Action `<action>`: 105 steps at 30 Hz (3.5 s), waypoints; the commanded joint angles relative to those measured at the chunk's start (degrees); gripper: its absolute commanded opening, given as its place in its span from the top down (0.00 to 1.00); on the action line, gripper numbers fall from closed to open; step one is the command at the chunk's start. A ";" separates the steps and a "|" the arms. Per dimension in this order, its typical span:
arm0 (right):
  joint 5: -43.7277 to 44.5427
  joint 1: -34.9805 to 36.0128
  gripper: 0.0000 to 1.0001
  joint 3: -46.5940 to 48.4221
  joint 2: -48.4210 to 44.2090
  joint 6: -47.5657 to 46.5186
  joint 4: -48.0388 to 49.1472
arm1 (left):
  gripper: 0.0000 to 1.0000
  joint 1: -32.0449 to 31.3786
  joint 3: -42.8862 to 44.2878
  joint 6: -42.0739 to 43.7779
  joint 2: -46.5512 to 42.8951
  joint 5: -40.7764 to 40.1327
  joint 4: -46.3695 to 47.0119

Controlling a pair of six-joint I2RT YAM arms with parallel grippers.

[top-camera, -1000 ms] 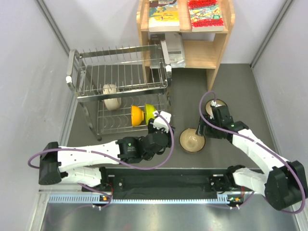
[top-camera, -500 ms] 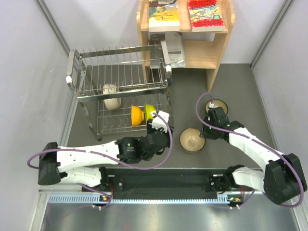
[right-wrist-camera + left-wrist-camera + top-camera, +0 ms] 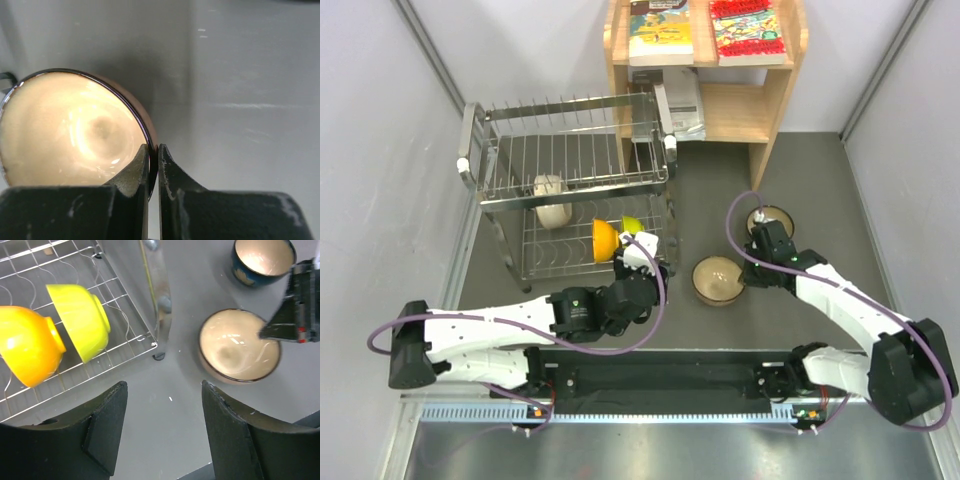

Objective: Unload the bowls from the dish rack

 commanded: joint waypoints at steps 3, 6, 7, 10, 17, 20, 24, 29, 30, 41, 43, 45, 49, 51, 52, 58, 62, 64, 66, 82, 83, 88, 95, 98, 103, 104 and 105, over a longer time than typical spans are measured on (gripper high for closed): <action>4.63 0.38 1.00 9.98 -7.03 -0.78 -3.93 | 0.34 0.20 -1.30 -0.94 -3.05 -2.80 -0.22; 5.78 0.38 1.00 11.91 -8.10 -0.78 -4.29 | 0.34 0.20 -2.01 -1.55 -3.40 -2.80 -0.31; 6.04 0.38 1.00 12.35 -8.19 -0.96 -3.94 | 0.34 0.29 -2.27 -1.82 -3.40 -2.71 -0.40; 8.32 0.20 1.00 16.47 -6.87 -1.22 -3.94 | 0.34 0.20 -2.36 -2.34 -4.01 -2.80 -1.53; 10.71 -8.84 1.00 23.34 0.15 -3.24 -2.62 | 0.35 0.20 -2.62 -3.84 -7.17 -5.34 -5.13; 7.54 -14.90 1.00 24.05 2.96 -3.16 -0.17 | 0.35 0.20 -3.41 -4.37 -9.63 -7.02 -5.67; 5.79 -19.65 1.00 25.28 5.78 -3.16 1.51 | 0.35 0.20 -4.99 -3.67 -12.01 -7.37 -5.50; 3.40 -22.65 1.00 25.10 8.15 -1.49 3.89 | 0.35 0.12 -5.08 -3.67 -11.14 -8.16 -6.55; 3.58 -22.74 1.00 25.10 8.42 -1.31 4.58 | 0.35 0.20 -4.91 -3.66 -10.79 -8.16 -6.64; 7.53 -25.46 1.00 22.64 9.31 0.97 7.75 | 0.35 0.20 -4.29 -2.87 -7.88 -8.25 -5.85; 7.54 -26.25 1.00 22.11 9.30 1.15 7.93 | 0.35 0.29 -4.29 -2.61 -7.53 -8.51 -5.50; 7.54 -26.95 1.00 21.77 9.48 1.15 7.75 | 0.35 0.20 -3.94 -2.26 -6.92 -8.25 -5.41; 6.57 -27.31 1.00 21.32 10.88 1.06 8.28 | 0.35 0.29 -2.80 -1.38 -5.69 -8.25 -5.50; 5.78 -27.31 1.00 21.32 11.76 1.06 8.19 | 0.35 0.29 -2.18 -1.20 -5.42 -8.34 -5.85; 5.61 -27.40 1.00 21.15 12.20 1.15 8.28 | 0.34 0.29 -2.01 -1.12 -5.33 -8.43 -5.93; 5.51 -27.40 1.00 20.71 13.34 1.15 8.55 | 0.35 0.29 -2.01 -1.20 -6.21 -8.69 -6.55; 5.43 -27.40 0.92 20.62 14.22 0.54 8.54 | 0.35 0.29 -2.18 -1.55 -6.56 -9.22 -6.90; 4.99 -27.40 0.87 20.62 14.92 0.27 8.28 | 0.35 0.29 -2.18 -1.64 -6.48 -9.22 -6.81; 4.64 -27.40 0.82 20.36 15.10 -0.17 8.28 | 0.35 0.20 -2.36 -1.73 -6.48 -9.22 -6.99; -0.37 -27.40 0.72 18.78 16.86 -0.61 8.98 | 0.35 0.20 -3.50 -3.66 -8.32 -10.27 -9.19; -0.55 -27.40 0.72 18.25 16.86 -0.61 9.07 | 0.35 0.20 -3.59 -3.75 -8.58 -10.45 -9.19; -0.64 -27.40 0.72 17.54 16.51 -0.78 8.98 | 0.35 0.20 -3.76 -4.10 -8.85 -10.62 -9.36; 0.94 -27.40 0.50 18.60 13.97 -1.22 7.05 | 0.34 0.20 -3.85 -4.37 -8.59 -10.54 -9.45; 1.82 -27.40 0.51 18.77 11.78 -1.49 5.82 | 0.35 0.29 -3.94 -5.33 -8.58 -11.06 -10.24; 1.48 -27.40 0.50 17.64 5.45 -0.53 2.22 | 0.33 0.29 -6.13 -13.49 -9.72 -17.89 -13.48; 1.12 -27.40 0.49 16.94 2.04 0.00 1.69 | 0.32 0.73 -6.66 -14.90 -9.81 -18.53 -13.76; 0.08 -27.40 0.48 16.15 0.09 0.62 1.43 | 0.31 1.17 -7.71 -16.39 -9.73 -19.14 -13.67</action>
